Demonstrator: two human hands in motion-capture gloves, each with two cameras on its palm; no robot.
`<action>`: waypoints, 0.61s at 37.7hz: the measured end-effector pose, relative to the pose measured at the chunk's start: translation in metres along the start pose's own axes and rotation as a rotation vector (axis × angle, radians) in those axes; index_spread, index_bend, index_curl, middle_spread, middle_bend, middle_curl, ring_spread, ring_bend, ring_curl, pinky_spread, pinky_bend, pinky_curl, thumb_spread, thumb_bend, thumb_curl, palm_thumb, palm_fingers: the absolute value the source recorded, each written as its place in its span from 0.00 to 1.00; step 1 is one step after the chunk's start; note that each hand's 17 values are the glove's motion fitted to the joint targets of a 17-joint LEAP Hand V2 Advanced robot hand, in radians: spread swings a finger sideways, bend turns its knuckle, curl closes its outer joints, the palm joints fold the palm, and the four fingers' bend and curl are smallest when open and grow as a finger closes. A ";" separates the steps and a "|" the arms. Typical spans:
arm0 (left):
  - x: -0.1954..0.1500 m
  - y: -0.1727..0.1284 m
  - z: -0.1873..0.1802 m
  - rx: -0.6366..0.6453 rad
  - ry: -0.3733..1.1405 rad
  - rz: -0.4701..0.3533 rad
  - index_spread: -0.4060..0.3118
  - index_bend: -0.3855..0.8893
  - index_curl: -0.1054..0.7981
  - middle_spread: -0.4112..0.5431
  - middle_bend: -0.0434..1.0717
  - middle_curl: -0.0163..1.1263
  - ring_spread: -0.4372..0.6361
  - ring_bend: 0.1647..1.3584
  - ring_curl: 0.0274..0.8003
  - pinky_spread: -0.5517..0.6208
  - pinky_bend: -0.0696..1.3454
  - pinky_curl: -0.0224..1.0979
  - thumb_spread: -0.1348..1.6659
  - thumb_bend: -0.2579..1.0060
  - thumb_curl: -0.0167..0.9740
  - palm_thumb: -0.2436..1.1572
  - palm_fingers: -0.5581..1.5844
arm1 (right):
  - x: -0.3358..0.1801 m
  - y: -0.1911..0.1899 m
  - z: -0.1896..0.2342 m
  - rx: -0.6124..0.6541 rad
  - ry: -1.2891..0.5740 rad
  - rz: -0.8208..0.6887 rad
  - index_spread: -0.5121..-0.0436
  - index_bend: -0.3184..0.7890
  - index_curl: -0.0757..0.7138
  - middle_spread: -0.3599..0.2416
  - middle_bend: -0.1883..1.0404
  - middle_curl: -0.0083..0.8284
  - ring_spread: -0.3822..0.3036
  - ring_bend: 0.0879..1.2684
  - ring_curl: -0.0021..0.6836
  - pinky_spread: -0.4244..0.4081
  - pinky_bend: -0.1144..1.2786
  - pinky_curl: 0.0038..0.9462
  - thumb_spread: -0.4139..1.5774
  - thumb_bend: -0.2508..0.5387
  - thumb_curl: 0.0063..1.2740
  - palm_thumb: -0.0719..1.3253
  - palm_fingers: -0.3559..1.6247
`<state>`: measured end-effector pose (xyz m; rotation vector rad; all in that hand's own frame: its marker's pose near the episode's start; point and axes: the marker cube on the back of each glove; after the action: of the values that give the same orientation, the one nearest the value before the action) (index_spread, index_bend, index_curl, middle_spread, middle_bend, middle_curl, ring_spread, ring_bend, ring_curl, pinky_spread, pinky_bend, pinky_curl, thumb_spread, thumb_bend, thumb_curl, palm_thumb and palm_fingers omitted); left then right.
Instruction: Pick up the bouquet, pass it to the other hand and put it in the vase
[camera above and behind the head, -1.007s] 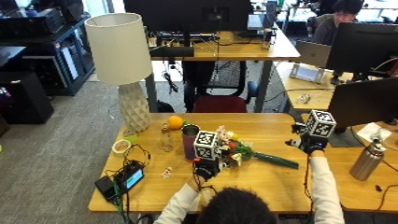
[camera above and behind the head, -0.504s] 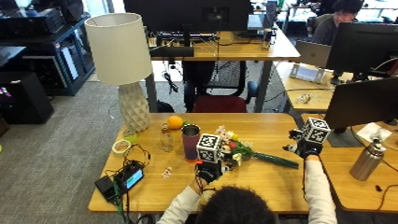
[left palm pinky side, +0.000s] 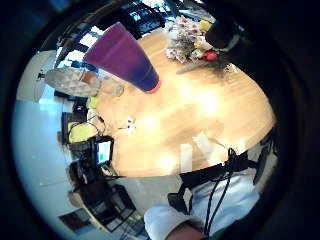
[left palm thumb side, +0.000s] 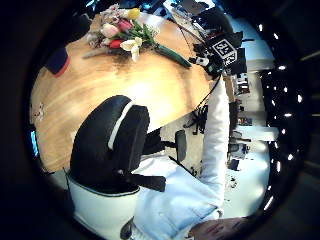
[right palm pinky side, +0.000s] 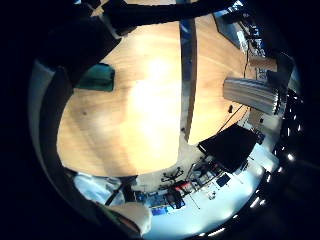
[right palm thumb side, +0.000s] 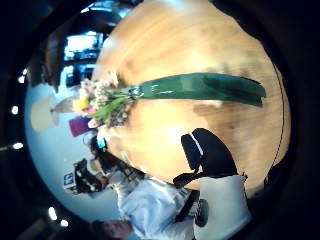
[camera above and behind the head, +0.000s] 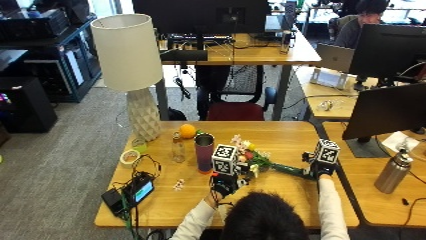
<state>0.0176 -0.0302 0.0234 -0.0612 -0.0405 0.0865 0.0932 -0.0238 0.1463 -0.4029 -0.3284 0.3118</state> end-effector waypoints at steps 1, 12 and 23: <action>0.008 0.003 0.003 -0.036 -0.023 0.003 0.43 0.43 0.54 0.41 0.20 0.34 0.42 0.22 0.41 0.66 0.17 0.29 0.74 0.19 0.26 0.35 0.54 | 0.005 -0.002 0.001 -0.034 0.031 0.029 0.41 0.38 0.26 0.44 0.36 0.47 0.71 0.38 0.49 0.86 0.60 0.38 0.72 0.31 0.26 0.54 0.34; 0.017 0.001 0.010 -0.079 -0.057 -0.003 0.43 0.44 0.55 0.41 0.20 0.34 0.42 0.22 0.41 0.66 0.17 0.29 0.74 0.19 0.27 0.34 0.54 | 0.014 -0.024 0.032 -0.023 0.084 0.123 0.30 0.42 0.31 0.31 0.40 0.49 0.62 0.35 0.47 0.85 0.54 0.35 0.70 0.30 0.27 0.61 0.40; 0.015 0.000 0.020 -0.099 -0.050 -0.007 0.43 0.44 0.55 0.41 0.20 0.34 0.42 0.22 0.41 0.66 0.17 0.29 0.74 0.19 0.27 0.34 0.54 | 0.006 -0.031 0.049 0.060 0.186 0.073 0.42 0.68 0.49 0.30 0.37 0.48 0.40 0.24 0.43 0.67 0.36 0.29 0.70 0.33 0.28 0.69 0.59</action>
<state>0.0321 -0.0279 0.0443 -0.1575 -0.0951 0.0792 0.0880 -0.0326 0.2036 -0.3817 -0.1224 0.3518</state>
